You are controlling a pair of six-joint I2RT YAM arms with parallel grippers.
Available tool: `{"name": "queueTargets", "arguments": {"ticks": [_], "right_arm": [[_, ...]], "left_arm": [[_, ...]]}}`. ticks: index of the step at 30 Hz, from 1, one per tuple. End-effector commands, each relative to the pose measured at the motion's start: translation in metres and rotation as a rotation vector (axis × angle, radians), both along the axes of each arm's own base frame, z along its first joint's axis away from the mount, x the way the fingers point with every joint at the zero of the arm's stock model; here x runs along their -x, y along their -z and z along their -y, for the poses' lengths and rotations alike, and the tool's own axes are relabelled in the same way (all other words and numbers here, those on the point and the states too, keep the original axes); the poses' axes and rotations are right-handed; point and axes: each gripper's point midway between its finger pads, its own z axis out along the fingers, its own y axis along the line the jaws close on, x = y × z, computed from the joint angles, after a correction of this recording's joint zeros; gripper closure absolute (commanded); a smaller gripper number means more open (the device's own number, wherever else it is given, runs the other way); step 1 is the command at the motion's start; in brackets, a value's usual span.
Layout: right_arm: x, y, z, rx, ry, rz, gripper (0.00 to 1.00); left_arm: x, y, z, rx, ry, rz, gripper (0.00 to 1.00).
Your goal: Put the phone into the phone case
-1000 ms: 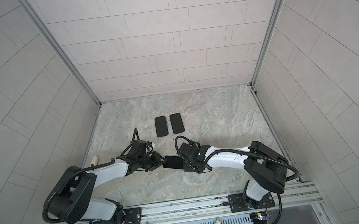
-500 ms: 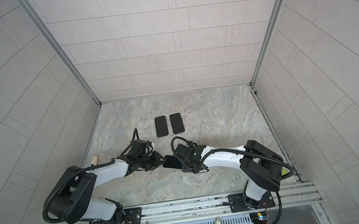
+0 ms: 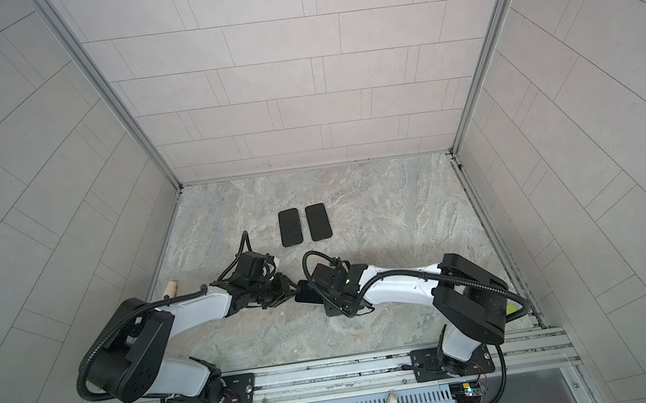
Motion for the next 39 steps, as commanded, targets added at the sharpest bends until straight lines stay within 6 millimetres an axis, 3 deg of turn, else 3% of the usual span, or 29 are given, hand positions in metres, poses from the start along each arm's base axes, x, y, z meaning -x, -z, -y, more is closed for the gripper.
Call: {"name": "queueTargets", "arguments": {"ticks": [1, 10, 19, 39], "right_arm": [[0.002, -0.006, -0.004, -0.021, -0.01, 0.006, 0.9], [-0.001, -0.001, 0.003, 0.018, 0.002, 0.003, 0.9], [-0.006, -0.02, 0.023, 0.035, 0.032, 0.049, 0.89], [0.002, 0.018, 0.022, 0.044, 0.047, -0.045, 0.89]], "left_arm": [[0.003, -0.004, 0.008, 0.036, 0.025, -0.01, 0.67], [0.004, -0.005, 0.009, 0.039, 0.028, -0.012, 0.67], [0.003, -0.004, 0.009, 0.039, 0.029, -0.011, 0.67], [0.004, -0.003, 0.009, 0.04, 0.031, -0.016, 0.67]]}}
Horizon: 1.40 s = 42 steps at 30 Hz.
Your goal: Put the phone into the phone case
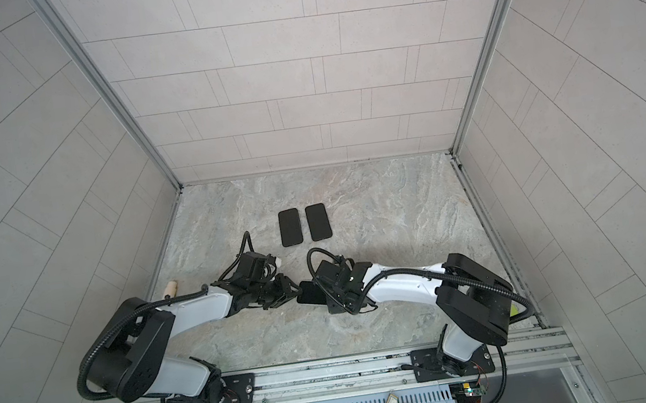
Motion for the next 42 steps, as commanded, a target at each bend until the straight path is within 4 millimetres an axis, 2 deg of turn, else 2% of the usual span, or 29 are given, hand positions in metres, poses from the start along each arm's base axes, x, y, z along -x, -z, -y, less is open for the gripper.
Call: {"name": "queueTargets", "arguments": {"ticks": [1, 5, 19, 42], "right_arm": [[0.009, 0.019, 0.014, 0.055, 0.029, -0.05, 0.89], [0.013, 0.026, 0.019, 0.068, 0.043, -0.069, 0.9], [0.012, 0.012, 0.032, 0.109, 0.063, -0.044, 0.89], [0.011, 0.018, 0.03, 0.094, 0.073, -0.044, 0.89]], "left_arm": [[0.0, -0.003, 0.006, 0.026, 0.015, -0.005, 0.67], [0.001, -0.003, 0.006, 0.027, 0.014, -0.007, 0.67], [0.0, -0.004, 0.006, 0.028, 0.015, -0.002, 0.67], [0.0, -0.003, 0.006, 0.026, 0.013, -0.002, 0.67]]}}
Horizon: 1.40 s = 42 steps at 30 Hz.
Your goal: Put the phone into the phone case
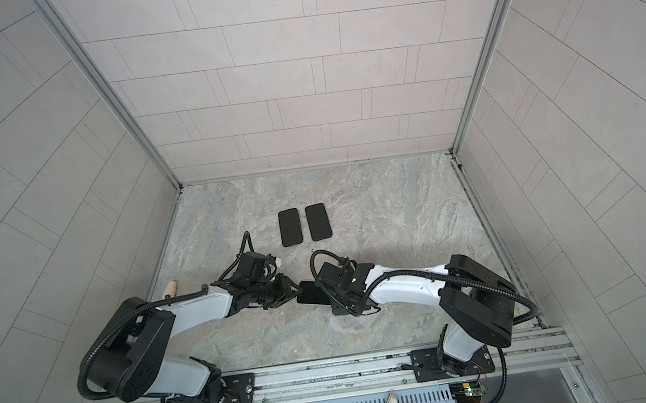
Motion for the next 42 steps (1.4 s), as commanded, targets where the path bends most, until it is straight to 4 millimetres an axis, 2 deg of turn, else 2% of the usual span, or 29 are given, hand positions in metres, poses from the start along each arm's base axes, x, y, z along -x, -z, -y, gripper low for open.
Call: {"name": "queueTargets", "arguments": {"ticks": [1, 8, 27, 31, 37, 42], "right_arm": [[0.004, 0.015, 0.016, 0.056, 0.029, -0.027, 0.89], [0.0, 0.02, 0.008, 0.017, 0.047, -0.035, 0.89], [-0.005, 0.034, 0.006, 0.053, 0.069, -0.069, 0.89], [-0.011, 0.021, 0.011, 0.076, 0.06, -0.045, 0.89], [-0.032, -0.026, 0.025, 0.072, 0.053, 0.07, 0.88], [-0.045, -0.037, 0.036, 0.029, 0.055, 0.084, 0.88]], "left_arm": [[0.0, -0.004, 0.006, 0.027, 0.012, -0.002, 0.67], [0.0, -0.004, 0.005, 0.026, 0.012, -0.003, 0.67], [0.0, -0.001, 0.009, 0.04, 0.021, -0.011, 0.67], [-0.001, -0.001, 0.009, 0.038, 0.021, -0.007, 0.67], [-0.001, -0.001, 0.007, 0.032, 0.016, -0.005, 0.67], [-0.002, -0.001, 0.006, 0.024, 0.013, -0.001, 0.67]]}}
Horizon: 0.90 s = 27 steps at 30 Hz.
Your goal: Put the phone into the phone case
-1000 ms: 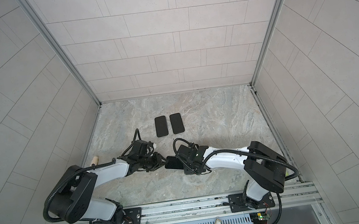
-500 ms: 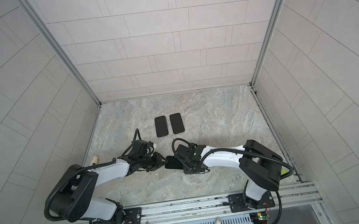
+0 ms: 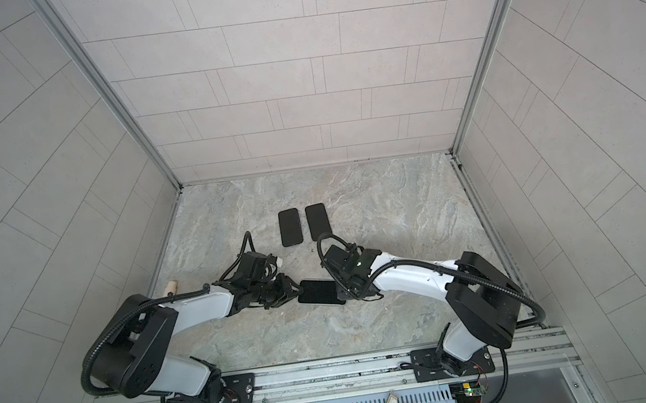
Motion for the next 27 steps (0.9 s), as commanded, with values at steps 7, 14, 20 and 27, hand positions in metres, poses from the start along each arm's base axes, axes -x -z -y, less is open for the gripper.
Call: {"name": "queueTargets", "arguments": {"ticks": [7, 14, 20, 27], "right_arm": [[-0.019, -0.01, 0.003, -0.026, -0.06, 0.012, 0.86], [-0.028, -0.004, -0.011, -0.047, -0.098, -0.004, 0.84], [-0.031, 0.005, -0.011, -0.03, -0.103, -0.025, 0.84], [-0.028, 0.012, -0.008, -0.019, -0.103, -0.041, 0.84]], "left_arm": [[-0.002, -0.003, 0.004, 0.005, 0.007, 0.0, 0.67], [-0.002, -0.004, 0.004, 0.006, 0.013, 0.006, 0.68], [-0.003, -0.004, 0.004, 0.006, 0.012, 0.007, 0.68], [-0.003, -0.004, 0.005, 0.006, 0.014, 0.007, 0.68]]}}
